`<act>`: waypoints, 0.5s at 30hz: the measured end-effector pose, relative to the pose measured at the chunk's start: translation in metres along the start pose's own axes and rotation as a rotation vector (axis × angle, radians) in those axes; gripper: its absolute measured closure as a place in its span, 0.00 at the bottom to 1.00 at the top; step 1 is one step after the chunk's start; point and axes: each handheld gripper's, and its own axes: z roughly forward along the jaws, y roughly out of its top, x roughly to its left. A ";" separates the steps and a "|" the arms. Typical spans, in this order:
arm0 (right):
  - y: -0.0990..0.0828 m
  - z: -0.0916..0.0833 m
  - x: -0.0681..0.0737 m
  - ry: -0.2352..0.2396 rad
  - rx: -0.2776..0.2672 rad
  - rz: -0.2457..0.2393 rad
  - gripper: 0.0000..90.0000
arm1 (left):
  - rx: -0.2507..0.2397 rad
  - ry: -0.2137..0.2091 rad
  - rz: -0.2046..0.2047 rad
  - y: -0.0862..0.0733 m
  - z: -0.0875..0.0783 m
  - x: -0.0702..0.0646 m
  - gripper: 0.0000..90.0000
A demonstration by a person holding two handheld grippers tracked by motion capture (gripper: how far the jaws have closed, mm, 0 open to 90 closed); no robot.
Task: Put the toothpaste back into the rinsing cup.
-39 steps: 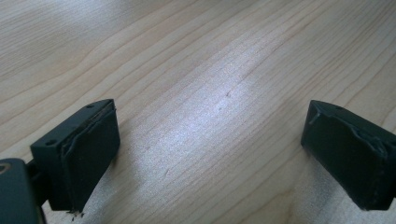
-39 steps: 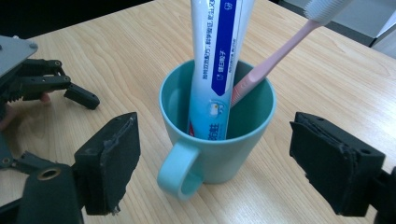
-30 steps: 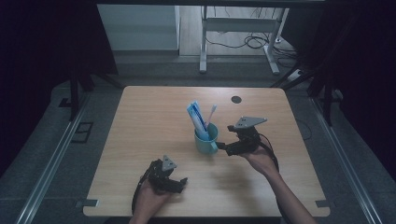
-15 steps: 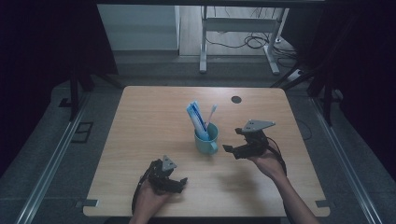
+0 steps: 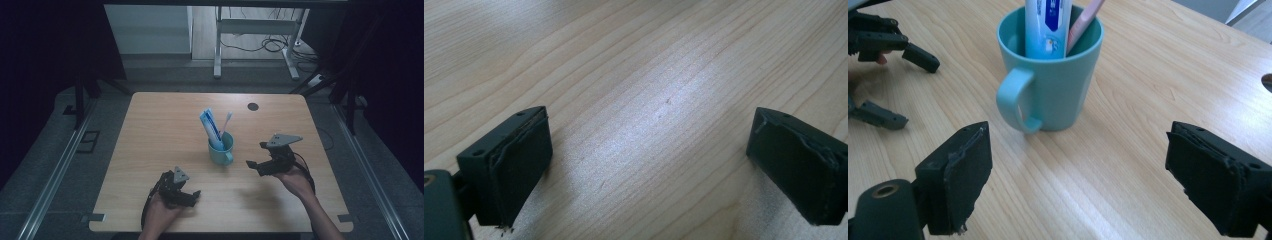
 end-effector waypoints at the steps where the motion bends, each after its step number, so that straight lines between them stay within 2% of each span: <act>1: -0.002 -0.001 0.000 -0.004 0.002 -0.001 0.12 | 0.000 -0.001 -0.002 0.000 0.000 0.000 0.05; 15: -0.040 -0.007 0.002 -0.039 0.048 0.012 0.10 | 0.001 -0.001 0.003 0.000 0.000 0.000 0.05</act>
